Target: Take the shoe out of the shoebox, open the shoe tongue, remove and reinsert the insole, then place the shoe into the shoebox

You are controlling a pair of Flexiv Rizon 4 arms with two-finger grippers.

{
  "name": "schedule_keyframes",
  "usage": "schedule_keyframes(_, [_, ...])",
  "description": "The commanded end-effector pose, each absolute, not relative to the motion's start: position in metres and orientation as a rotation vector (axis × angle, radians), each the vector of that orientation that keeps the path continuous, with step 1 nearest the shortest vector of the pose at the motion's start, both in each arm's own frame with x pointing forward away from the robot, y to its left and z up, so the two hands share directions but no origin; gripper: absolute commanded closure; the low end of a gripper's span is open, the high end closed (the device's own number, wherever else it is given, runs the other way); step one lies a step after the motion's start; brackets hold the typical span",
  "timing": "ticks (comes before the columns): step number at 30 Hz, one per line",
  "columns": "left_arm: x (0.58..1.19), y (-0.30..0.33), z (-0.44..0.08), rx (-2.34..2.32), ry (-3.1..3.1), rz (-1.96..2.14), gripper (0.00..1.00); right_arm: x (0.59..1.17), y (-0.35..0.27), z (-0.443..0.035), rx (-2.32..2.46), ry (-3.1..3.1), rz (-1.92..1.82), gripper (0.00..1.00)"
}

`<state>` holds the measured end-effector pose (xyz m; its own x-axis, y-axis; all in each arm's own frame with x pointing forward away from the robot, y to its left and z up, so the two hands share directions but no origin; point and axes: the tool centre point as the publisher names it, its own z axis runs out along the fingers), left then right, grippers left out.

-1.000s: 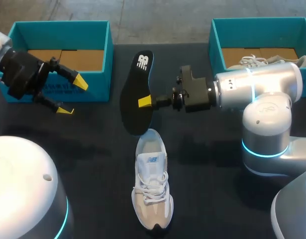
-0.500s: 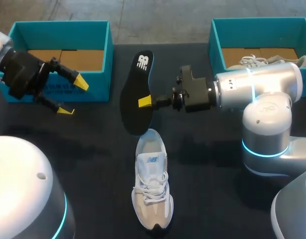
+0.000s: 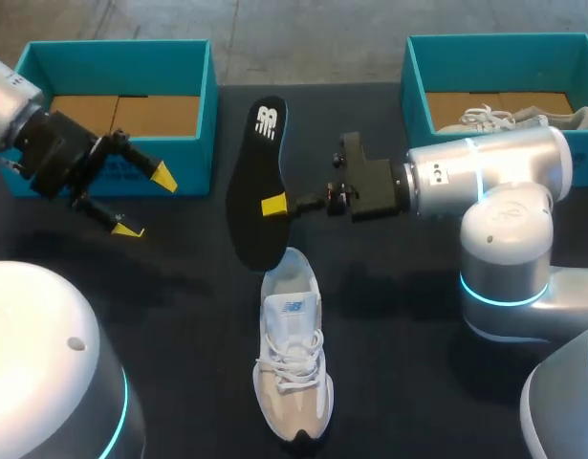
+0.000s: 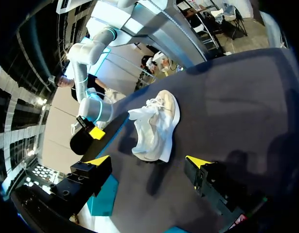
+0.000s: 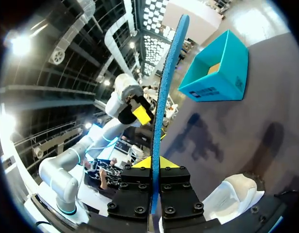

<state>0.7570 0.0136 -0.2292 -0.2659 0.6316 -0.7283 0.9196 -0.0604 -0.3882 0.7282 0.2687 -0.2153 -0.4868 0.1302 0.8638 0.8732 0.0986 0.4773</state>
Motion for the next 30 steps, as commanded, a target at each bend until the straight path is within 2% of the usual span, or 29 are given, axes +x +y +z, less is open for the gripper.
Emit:
schedule_keyframes(1, [0.755, 0.008, -0.231, 1.649, 1.946, -1.237, 0.00, 0.727, 0.268, -0.223, -0.959, -1.762, -1.479, 1.00])
schedule_keyframes(13, [0.738, -0.004, -0.266, 1.542, 2.128, -1.204, 0.00, 0.728, 0.254, -0.236, -0.887, -1.850, -1.567, 1.00])
schedule_keyframes(30, [0.769, -0.017, -0.273, 1.532, 2.305, -1.090, 0.00, 0.739, 0.244, -0.244, -0.793, -1.955, -1.646, 1.00])
